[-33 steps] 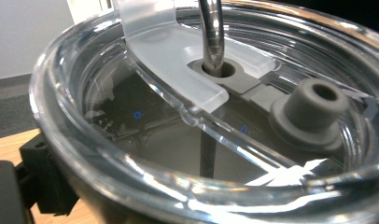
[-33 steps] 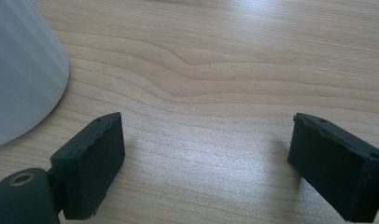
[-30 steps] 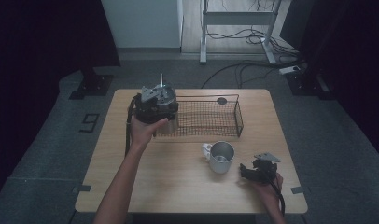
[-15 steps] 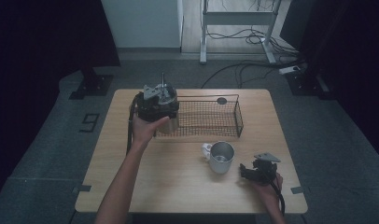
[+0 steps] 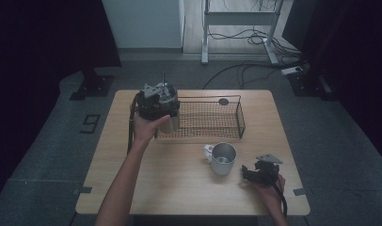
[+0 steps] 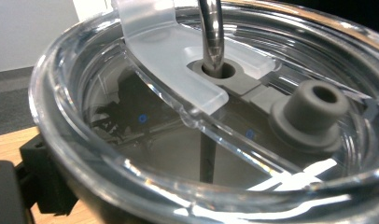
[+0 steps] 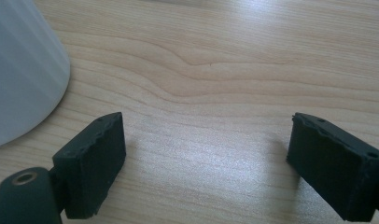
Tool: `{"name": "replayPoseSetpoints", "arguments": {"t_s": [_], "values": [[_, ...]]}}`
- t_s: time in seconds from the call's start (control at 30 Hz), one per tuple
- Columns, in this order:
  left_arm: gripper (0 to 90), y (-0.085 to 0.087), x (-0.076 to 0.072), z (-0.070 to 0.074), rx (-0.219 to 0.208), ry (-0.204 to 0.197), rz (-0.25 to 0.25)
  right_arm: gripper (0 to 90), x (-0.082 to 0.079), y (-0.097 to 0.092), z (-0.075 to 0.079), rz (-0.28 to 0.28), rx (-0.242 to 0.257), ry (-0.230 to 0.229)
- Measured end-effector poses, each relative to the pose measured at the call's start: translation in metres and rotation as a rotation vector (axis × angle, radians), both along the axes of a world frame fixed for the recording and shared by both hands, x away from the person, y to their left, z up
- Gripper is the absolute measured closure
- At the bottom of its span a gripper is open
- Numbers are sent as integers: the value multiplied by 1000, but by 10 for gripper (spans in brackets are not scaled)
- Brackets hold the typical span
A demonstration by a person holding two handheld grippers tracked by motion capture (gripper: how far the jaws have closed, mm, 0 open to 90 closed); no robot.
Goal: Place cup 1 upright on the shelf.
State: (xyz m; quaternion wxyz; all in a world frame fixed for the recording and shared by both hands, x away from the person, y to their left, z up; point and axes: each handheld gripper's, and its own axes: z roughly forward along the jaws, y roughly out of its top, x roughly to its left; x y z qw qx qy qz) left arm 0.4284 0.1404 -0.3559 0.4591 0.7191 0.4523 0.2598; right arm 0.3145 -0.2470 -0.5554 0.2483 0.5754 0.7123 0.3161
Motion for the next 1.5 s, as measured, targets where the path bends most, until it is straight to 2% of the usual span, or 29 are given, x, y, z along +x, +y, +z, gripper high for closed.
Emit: {"name": "replayPoseSetpoints", "arguments": {"t_s": [0.53,0.7,1.13,1.5], "values": [[38,4,4,-4,9,13,12,121,0,0,0,-2,1,-2],[39,7,6,-4,-1,14,22,122,0,0,0,-3,1,-2],[39,6,10,-8,16,25,24,122,0,0,0,-3,2,-2],[39,4,13,-5,27,24,27,122,0,0,0,-2,1,-3]]}}
